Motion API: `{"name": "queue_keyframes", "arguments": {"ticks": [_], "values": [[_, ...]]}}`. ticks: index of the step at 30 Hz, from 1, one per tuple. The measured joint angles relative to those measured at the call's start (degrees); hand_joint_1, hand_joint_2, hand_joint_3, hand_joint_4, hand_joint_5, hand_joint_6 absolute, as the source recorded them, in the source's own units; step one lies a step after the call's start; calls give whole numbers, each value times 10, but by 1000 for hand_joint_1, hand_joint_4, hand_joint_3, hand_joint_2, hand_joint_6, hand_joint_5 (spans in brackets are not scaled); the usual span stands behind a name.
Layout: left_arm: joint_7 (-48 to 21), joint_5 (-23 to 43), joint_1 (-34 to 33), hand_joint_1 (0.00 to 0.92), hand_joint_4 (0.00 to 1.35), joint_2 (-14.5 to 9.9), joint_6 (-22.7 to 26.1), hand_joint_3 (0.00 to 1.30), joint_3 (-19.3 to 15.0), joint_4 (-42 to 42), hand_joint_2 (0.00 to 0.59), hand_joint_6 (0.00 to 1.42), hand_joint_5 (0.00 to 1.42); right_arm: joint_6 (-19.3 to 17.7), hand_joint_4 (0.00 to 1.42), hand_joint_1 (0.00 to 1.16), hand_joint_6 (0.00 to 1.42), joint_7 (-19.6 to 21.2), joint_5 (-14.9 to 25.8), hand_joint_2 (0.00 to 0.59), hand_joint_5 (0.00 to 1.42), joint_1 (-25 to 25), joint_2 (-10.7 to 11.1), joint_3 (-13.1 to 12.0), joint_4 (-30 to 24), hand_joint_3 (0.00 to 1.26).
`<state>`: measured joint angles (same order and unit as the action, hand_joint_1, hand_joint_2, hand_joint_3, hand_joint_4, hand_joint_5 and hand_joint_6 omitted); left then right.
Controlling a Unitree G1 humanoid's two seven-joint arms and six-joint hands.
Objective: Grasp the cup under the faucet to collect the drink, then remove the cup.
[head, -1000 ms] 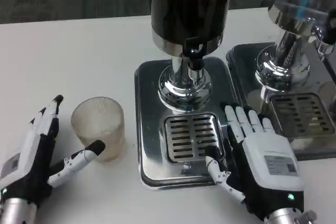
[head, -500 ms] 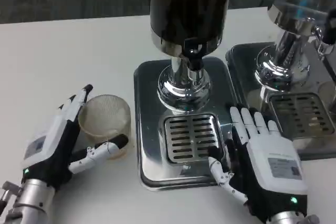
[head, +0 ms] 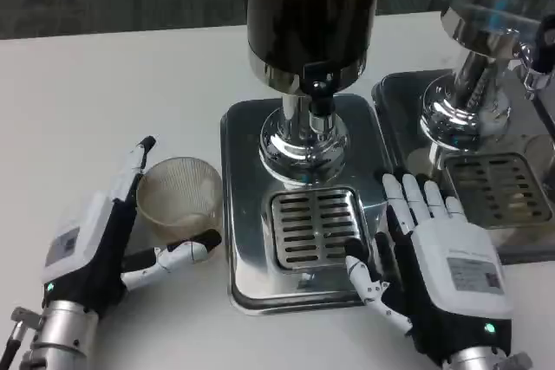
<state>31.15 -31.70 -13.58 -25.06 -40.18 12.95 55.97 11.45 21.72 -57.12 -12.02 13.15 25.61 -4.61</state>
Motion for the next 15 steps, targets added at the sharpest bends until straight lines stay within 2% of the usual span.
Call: {"name": "queue_keyframes", "arguments": {"ticks": [5, 8, 13, 15], "values": [[6, 1, -6, 339, 89, 4, -10, 0, -1, 14, 62, 402, 389, 0, 0, 95, 44, -1, 0, 429, 0, 0, 0, -1, -1, 34], [6, 3, -15, 361, 186, 6, -13, 11, -2, 21, 73, 613, 517, 0, 0, 95, 46, -1, 0, 430, 0, 0, 0, -1, -3, 34], [11, 0, -24, 449, 480, 10, -19, 221, 4, 29, 103, 998, 789, 1, 0, 94, 53, -1, 0, 428, 0, -1, 0, -1, -3, 34], [18, -1, -27, 454, 546, 10, -22, 266, 8, 29, 110, 1034, 823, 1, 0, 94, 55, -1, 0, 428, 0, -1, 0, -1, -3, 34]]}}
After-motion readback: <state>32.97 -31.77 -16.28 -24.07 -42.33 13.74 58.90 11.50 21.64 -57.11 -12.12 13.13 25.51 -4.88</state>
